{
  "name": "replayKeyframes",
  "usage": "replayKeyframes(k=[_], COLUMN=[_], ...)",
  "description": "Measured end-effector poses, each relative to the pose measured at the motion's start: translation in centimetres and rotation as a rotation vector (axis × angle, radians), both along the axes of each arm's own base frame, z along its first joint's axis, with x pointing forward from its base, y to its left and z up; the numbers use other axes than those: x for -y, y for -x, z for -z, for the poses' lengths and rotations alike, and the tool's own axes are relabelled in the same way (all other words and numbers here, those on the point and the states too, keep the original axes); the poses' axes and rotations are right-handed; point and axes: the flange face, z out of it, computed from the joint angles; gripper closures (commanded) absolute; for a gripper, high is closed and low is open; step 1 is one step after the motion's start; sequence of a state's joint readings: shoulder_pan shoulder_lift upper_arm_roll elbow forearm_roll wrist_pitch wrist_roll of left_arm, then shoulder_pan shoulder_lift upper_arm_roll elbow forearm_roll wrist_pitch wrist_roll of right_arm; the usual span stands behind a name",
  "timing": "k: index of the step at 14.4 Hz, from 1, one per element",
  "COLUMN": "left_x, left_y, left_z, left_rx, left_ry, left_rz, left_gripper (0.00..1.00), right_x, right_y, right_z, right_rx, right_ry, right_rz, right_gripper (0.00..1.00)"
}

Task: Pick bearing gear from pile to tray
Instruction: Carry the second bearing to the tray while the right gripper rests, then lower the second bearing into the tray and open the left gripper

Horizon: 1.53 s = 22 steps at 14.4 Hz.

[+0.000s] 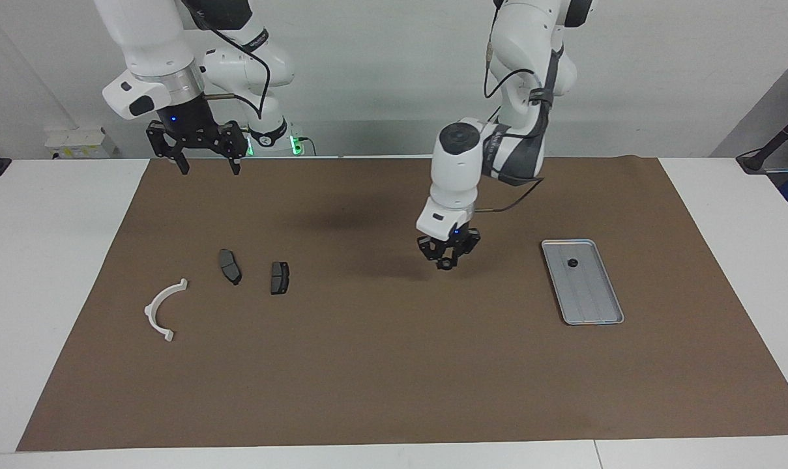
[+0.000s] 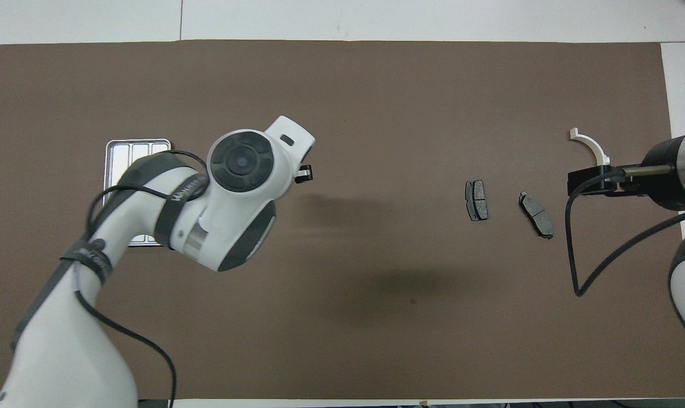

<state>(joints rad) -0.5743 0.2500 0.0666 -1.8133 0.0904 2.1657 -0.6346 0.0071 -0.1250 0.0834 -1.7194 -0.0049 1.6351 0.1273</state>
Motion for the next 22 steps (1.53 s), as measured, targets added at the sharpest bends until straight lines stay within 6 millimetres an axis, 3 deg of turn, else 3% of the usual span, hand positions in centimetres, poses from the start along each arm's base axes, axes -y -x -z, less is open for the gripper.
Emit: replayKeyframes(k=[2,4,9,11,13,17,22], left_x=[-6.6,-13.4,-30.0,-34.0,-34.5,-32.9,-32.7], left_y=[-2.1,-3.9,-6.4,-6.2,-6.1,-6.8,-7.0], left_z=[-3.1,-4.2,-4.0,-3.2,-1.1,5.1,8.3], left_rx=[0.001,-0.013,-0.042,-0.051,-0.038,-0.039,-0.018], left_ry=[-0.013,-0.028,-0.011,-0.006,-0.009,0.001,0.001], left_rz=[0.014,0.045,0.142,0.167,0.176,0.195,0.186], left_gripper=[1.00,1.00,1.00,1.00,1.00,1.00,1.00], right_x=[0.0,0.0,0.9,1.3,1.2,1.2,1.2], right_y=[0.2,0.3,-0.5,-1.1,-1.3,-1.3,-1.5], right_z=[0.1,0.5,1.9,2.6,2.8,2.7,1.0], right_rx=[-0.007,-0.015,-0.033,-0.033,-0.035,-0.033,-0.028], right_ry=[0.001,0.000,-0.023,-0.025,-0.025,-0.025,-0.027], right_rz=[0.000,0.000,-0.016,-0.015,-0.016,-0.016,-0.018], right_gripper=[0.00,0.00,0.00,0.00,0.00,0.00,0.00])
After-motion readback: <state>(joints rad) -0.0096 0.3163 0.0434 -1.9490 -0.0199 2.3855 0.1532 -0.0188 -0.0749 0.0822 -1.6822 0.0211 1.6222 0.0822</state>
